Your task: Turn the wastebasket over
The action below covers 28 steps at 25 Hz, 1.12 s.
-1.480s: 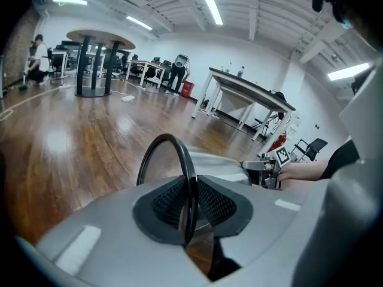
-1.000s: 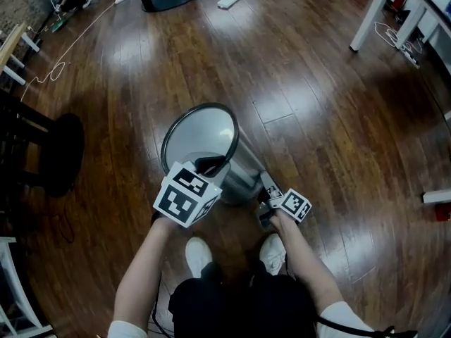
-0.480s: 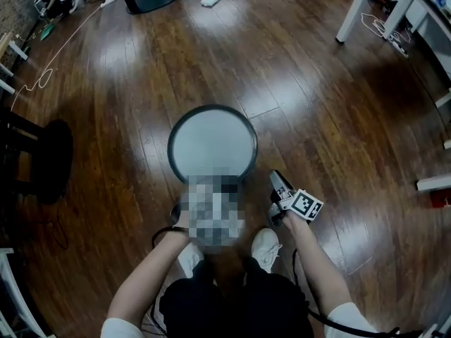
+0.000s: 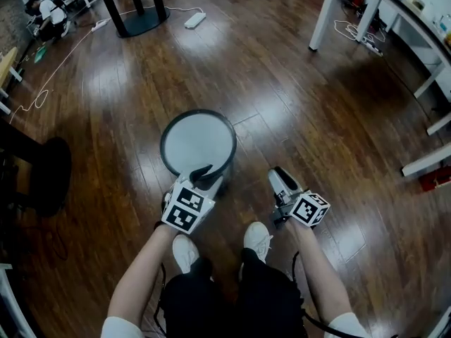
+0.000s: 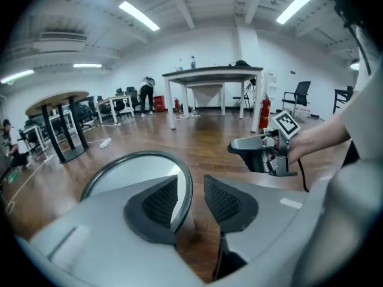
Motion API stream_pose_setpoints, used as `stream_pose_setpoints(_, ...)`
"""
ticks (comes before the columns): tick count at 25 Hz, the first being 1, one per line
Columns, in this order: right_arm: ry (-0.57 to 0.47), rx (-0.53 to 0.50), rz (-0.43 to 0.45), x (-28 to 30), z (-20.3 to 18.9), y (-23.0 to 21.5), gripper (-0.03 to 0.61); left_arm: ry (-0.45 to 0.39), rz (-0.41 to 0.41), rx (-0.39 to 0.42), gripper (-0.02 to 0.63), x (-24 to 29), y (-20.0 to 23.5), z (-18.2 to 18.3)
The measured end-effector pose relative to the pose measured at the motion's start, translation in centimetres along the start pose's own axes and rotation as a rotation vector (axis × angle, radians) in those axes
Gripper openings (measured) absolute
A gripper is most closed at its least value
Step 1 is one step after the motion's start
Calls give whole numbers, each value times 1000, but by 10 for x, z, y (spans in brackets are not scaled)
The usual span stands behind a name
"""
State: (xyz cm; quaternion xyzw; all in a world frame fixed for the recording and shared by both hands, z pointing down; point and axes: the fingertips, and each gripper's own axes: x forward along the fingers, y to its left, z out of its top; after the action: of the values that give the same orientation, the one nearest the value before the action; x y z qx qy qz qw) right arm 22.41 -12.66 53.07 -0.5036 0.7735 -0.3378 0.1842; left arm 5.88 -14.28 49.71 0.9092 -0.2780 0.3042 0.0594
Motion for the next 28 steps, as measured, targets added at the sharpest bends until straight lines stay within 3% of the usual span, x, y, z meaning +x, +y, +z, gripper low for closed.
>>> stream_pose_setpoints(3, -5, -207, 7, -24, 22, 52, 171, -133, 63, -66, 186, -47, 0, 30)
stream_pose_setpoints(7, -36, -463, -3, -59, 41, 132, 247, -301, 163, -83, 222, -124, -9, 60)
stream_pose_setpoints(11, -122, -612, -8, -106, 49, 216, 371, -453, 245, -95, 274, -213, -39, 73)
stream_pose_setpoints(15, -185, -738, -49, -161, 48, 289, 413, -547, 298, -60, 345, -296, -86, 78)
stream_pose_setpoints(18, -179, -793, -66, -208, 28, 333, 416, -581, 332, -48, 362, -352, -133, 69)
stream_pose_setpoints(23, -159, -794, -113, -299, -5, 380, 414, -621, 353, -83, 387, -426, -213, 45)
stream_pose_setpoints(28, -192, -831, -155, -367, -2, 409, 413, -647, 397, -110, 387, -473, -259, 34)
